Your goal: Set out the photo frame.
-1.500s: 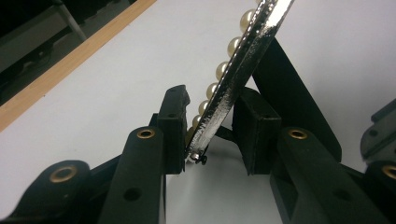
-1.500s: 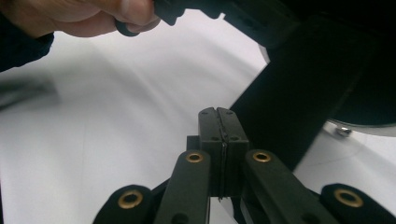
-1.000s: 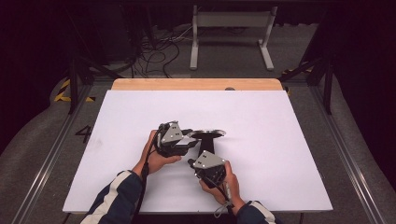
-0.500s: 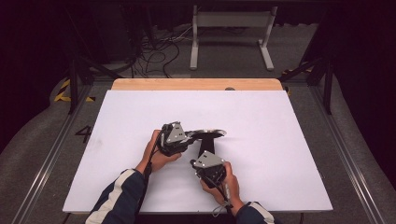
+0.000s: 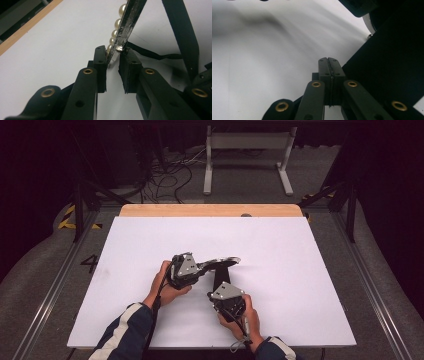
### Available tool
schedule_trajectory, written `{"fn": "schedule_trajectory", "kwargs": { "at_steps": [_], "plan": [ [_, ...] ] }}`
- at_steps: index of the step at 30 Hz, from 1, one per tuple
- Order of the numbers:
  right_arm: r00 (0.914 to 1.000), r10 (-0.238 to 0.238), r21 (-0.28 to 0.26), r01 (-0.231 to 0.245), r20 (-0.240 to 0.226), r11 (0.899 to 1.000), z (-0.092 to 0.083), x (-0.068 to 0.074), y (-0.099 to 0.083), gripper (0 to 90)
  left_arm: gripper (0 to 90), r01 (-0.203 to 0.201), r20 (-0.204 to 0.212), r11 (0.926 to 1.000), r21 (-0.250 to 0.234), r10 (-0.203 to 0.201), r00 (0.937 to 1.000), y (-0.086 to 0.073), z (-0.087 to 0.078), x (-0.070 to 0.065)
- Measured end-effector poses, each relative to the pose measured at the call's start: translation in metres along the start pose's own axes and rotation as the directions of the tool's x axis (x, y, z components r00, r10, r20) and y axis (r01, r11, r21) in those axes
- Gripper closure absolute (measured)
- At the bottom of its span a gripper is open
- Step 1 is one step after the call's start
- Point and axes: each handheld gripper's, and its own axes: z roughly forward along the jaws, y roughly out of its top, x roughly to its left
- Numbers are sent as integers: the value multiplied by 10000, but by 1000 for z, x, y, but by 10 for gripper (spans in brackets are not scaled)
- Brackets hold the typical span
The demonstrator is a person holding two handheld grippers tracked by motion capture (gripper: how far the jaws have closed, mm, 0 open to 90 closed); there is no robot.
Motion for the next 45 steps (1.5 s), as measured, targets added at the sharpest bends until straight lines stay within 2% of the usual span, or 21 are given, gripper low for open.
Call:
{"fn": "schedule_trajectory", "kwargs": {
  "at_steps": [9,12,14,16,17,19,21,23,25,32,37,45],
  "plan": [
    [10000,-19,133,19,-2,9999,-4,-4,-3,900,784,121,-112,9999,-10,-121,9999,-4,-8,-4],
    [9999,46,-51,-47,-161,10000,-3,-4,-3,900,781,212,-39,9996,-180,-213,9998,-5,-7,-3],
    [9998,-45,-178,42,-196,9998,-2,-2,-1,900,753,409,19,9986,-328,-409,9992,-6,-5,-2],
    [9998,-141,-208,139,-131,9997,2,2,1,900,687,443,11,9988,-232,-442,9990,-7,1,-2],
    [9997,-212,-173,210,-118,9996,5,4,1,895,688,382,5,9992,-152,-382,9993,-7,3,-2],
    [9994,-346,-19,346,87,9994,10,6,1,893,681,355,-97,9994,51,-354,9993,-9,11,-1],
    [9960,-735,164,727,517,9972,13,13,2,893,720,519,1,9986,30,-519,9987,-10,15,0],
    [9924,-964,214,950,760,9952,14,17,2,900,764,463,55,9989,13,-463,9989,-10,16,-1],
    [9910,-1015,317,990,879,9946,15,18,2,900,768,305,16,9995,118,-306,9995,-9,16,-1],
    [9952,-459,400,426,860,9983,12,8,-1,900,797,118,-31,9994,315,-117,9999,-8,12,-4],
    [9976,-121,436,91,676,9990,9,2,-3,900,798,1,-92,9991,434,3,10000,-7,11,-7],
    [9975,90,522,-127,700,9986,6,-7,-7,900,793,-189,-263,9960,876,213,9994,-4,6,-15]
  ]
}}
